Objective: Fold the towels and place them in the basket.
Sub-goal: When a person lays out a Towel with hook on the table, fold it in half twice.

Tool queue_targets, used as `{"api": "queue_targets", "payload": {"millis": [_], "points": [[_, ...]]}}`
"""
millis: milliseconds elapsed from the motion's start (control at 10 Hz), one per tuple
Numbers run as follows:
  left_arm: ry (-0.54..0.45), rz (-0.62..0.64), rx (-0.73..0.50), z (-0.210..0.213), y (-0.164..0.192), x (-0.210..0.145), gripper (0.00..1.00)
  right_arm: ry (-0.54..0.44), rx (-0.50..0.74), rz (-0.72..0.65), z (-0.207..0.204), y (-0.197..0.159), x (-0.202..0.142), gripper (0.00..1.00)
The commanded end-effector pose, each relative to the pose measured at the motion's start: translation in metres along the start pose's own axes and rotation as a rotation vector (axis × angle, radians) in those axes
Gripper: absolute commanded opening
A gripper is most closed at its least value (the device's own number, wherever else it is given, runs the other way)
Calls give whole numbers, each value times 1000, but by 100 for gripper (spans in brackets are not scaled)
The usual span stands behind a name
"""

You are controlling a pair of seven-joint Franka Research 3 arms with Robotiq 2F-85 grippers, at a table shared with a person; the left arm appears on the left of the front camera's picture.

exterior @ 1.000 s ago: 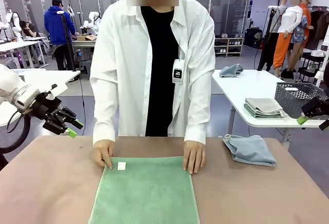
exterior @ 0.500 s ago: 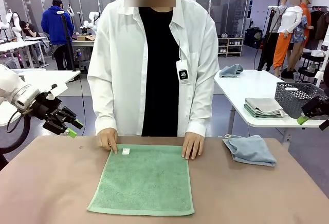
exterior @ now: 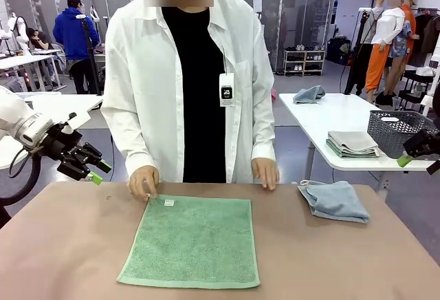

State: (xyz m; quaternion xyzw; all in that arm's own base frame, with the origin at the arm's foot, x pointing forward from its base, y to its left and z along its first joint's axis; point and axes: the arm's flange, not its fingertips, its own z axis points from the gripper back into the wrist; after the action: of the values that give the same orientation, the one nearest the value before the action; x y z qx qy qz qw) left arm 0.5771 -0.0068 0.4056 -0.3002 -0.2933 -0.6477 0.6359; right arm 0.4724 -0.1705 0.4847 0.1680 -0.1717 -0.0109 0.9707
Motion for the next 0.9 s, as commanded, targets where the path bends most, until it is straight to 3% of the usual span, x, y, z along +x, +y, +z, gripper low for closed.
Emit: {"api": "queue_targets", "payload": {"millis": [0, 600, 800], "points": [[1, -15, 0, 0, 0, 0, 68, 12, -4, -8, 3, 1, 4, 93], [0, 0, 0, 0, 0, 0, 68, 0, 0, 0, 0, 0, 0, 93], [132, -42, 62, 12, -20, 36, 68, -17, -52, 196, 12, 51, -9, 93]]}}
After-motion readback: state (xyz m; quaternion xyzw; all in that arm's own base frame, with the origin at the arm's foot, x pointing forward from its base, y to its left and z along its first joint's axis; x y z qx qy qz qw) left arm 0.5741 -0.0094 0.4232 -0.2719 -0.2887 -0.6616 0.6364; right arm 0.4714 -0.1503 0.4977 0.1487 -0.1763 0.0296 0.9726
